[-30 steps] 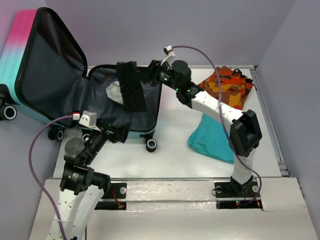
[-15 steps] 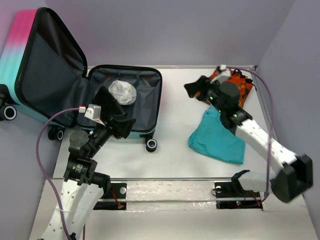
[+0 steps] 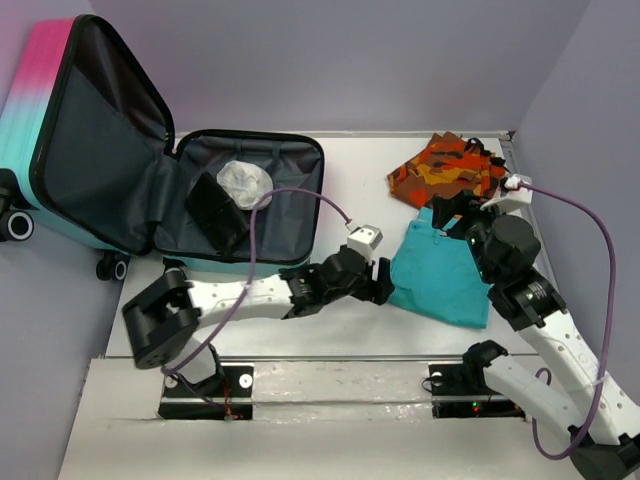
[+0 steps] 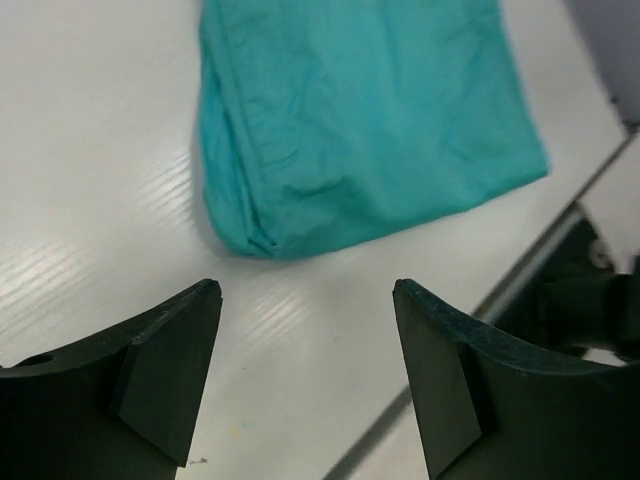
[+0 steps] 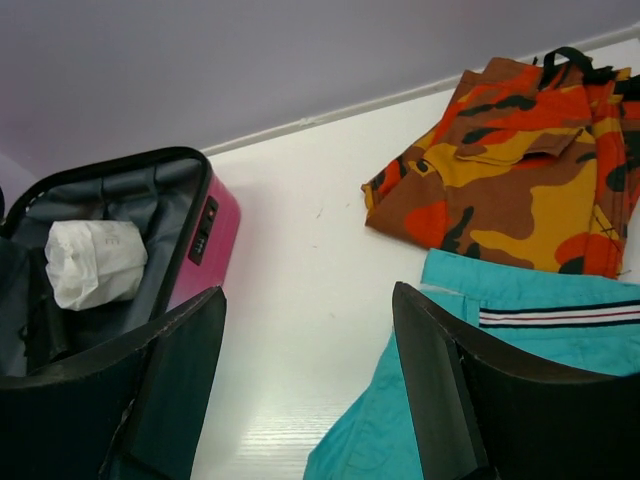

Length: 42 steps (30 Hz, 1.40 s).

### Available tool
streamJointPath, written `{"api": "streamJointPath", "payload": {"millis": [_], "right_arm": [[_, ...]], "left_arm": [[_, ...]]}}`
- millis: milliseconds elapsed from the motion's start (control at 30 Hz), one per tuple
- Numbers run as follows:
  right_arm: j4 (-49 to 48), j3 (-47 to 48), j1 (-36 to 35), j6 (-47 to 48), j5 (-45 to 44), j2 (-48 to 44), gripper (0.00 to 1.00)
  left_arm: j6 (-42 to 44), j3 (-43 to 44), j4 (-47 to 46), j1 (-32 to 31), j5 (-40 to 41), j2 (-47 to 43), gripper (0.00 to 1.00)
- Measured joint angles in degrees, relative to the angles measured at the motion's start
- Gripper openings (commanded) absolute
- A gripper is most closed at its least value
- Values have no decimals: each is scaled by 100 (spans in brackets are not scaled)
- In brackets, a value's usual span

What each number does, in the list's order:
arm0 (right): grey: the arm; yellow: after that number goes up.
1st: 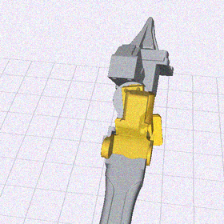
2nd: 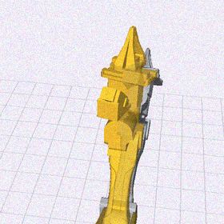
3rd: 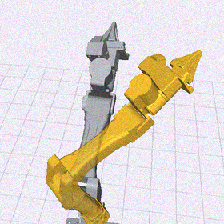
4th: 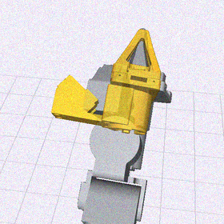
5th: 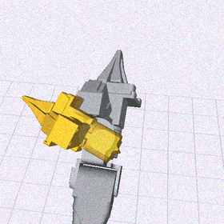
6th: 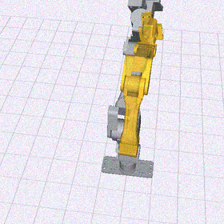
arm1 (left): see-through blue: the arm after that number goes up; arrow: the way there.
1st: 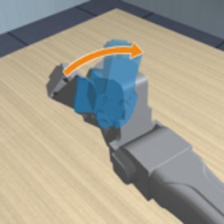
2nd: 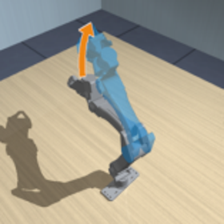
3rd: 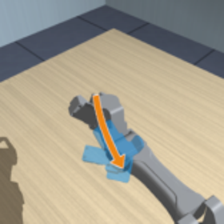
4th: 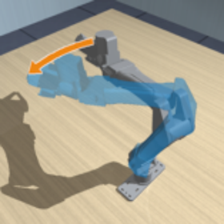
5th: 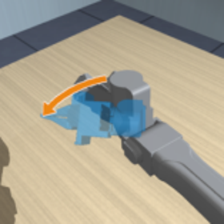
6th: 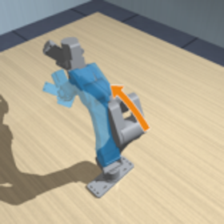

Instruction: Pack the luggage

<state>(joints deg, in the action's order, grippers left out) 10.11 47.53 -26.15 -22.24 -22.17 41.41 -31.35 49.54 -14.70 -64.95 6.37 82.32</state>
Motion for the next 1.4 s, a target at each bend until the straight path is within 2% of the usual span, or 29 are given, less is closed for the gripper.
{"api": "streamJointPath", "payload": {"millis": [133,300,333,433,467,500,567,667,833,933,967,1000,1033,1067,1133,1267,1367,1400], "right_arm": [[291,0,0,44,-61,-284,73],[457,-2,0,42,11,-413,73],[466,-9,0,42,37,-420,73],[492,-42,0,42,109,-424,73],[501,-48,0,42,127,-422,73],[511,-52,0,42,149,-415,73],[520,-57,0,39,205,-391,73],[531,-83,0,35,323,-352,73],[531,-164,0,13,505,-238,73],[452,-199,0,-24,682,-31,73],[428,-221,0,-35,734,28,74],[420,-269,0,-55,822,140,75],[413,-308,0,-68,881,216,75],[411,-334,0,-70,909,260,75],[413,-417,0,-94,997,376,75],[409,-498,0,-131,1045,398,72],[365,-610,0,-210,1043,297,57],[306,-710,0,-284,1047,216,46]], "left_arm": [[48,219,166,-109,507,1128,81],[149,866,297,-138,820,2013,72],[153,942,293,-138,831,2103,69],[201,1139,240,-138,831,2361,44],[212,1141,232,-140,826,2376,44],[225,1147,221,-140,835,2433,31],[240,1161,201,-138,868,2529,18],[243,1163,129,-96,909,2618,9],[297,1257,129,256,955,2629,7],[424,1491,247,730,1062,2653,12],[476,1602,280,907,1088,2660,30],[520,1698,319,1058,1119,2662,43],[603,1808,343,1178,1152,2662,70],[658,1921,345,1333,1200,2662,80],[699,2096,350,1523,1263,2660,89],[693,2057,337,1537,1252,2406,89],[619,1729,339,1285,1239,1904,88],[575,1633,310,1180,1204,1746,88]]}}
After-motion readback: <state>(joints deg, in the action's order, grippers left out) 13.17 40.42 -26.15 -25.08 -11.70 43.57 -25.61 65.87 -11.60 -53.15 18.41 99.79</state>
